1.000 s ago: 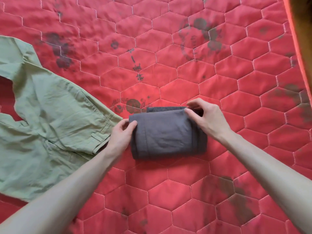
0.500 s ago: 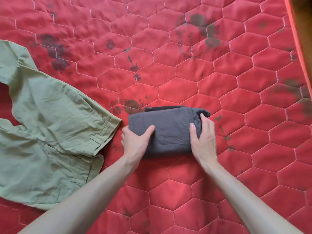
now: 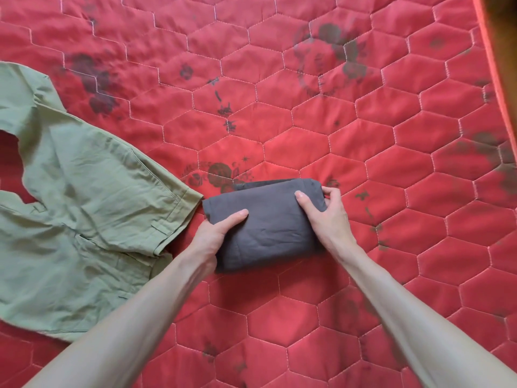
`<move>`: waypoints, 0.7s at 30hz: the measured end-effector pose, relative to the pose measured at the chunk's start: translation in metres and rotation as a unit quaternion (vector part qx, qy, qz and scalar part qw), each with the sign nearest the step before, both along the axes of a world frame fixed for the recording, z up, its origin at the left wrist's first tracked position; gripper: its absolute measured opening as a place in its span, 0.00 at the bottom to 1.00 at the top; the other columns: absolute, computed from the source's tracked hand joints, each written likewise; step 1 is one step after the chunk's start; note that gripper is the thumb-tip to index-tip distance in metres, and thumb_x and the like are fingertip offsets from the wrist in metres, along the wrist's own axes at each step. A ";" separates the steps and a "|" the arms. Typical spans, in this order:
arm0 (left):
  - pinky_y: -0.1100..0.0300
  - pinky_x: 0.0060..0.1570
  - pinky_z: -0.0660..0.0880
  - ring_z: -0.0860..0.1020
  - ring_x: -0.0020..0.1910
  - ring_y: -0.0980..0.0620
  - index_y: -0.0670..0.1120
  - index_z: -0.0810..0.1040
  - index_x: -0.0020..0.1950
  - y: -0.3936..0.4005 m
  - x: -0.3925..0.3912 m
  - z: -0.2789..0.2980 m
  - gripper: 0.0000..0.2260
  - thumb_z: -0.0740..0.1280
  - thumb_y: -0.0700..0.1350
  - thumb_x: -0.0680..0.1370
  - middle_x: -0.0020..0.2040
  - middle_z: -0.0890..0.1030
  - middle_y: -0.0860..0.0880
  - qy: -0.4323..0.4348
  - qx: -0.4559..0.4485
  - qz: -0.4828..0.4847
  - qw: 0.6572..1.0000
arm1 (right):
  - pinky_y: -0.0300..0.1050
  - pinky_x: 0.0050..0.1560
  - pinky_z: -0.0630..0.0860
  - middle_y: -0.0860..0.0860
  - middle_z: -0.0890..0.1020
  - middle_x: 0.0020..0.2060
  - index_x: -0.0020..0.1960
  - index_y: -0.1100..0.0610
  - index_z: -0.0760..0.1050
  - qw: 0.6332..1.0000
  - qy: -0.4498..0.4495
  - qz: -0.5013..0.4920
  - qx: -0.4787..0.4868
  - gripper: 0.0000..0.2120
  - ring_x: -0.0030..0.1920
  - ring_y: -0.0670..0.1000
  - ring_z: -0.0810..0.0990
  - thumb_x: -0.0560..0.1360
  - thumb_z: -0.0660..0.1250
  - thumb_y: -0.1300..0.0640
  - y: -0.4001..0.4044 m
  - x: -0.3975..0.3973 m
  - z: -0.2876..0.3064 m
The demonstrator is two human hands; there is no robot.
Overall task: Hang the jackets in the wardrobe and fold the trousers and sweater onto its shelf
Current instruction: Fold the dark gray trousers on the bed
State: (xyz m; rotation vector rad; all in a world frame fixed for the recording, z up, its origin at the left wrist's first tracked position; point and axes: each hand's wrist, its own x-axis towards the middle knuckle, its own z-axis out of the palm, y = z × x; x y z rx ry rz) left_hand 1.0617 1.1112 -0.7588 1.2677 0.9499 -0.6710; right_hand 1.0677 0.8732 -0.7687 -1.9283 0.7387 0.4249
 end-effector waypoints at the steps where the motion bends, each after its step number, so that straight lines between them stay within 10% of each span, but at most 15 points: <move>1: 0.53 0.39 0.84 0.88 0.45 0.48 0.53 0.89 0.49 -0.001 -0.002 0.002 0.19 0.85 0.51 0.60 0.49 0.89 0.47 0.006 -0.023 -0.002 1.000 | 0.46 0.58 0.76 0.40 0.84 0.52 0.61 0.46 0.75 1.000 -0.004 -0.008 0.009 0.25 0.55 0.44 0.83 0.73 0.73 0.32 -0.001 -0.002 -0.001; 7: 0.51 0.38 0.83 0.88 0.44 0.48 0.55 0.89 0.48 -0.001 -0.014 0.019 0.14 0.83 0.47 0.64 0.50 0.89 0.46 0.014 -0.078 0.002 0.997 | 0.31 0.49 0.76 0.39 0.87 0.46 0.50 0.47 0.84 0.993 -0.053 -0.012 0.100 0.10 0.47 0.38 0.83 0.82 0.68 0.43 -0.009 -0.014 0.010; 21: 0.50 0.45 0.84 0.87 0.52 0.40 0.43 0.87 0.59 0.015 -0.048 0.202 0.29 0.85 0.48 0.60 0.57 0.86 0.38 0.000 -0.137 0.007 0.991 | 0.31 0.44 0.78 0.42 0.88 0.53 0.55 0.44 0.86 0.974 0.064 0.037 0.216 0.24 0.53 0.41 0.86 0.71 0.69 0.28 -0.001 -0.022 0.216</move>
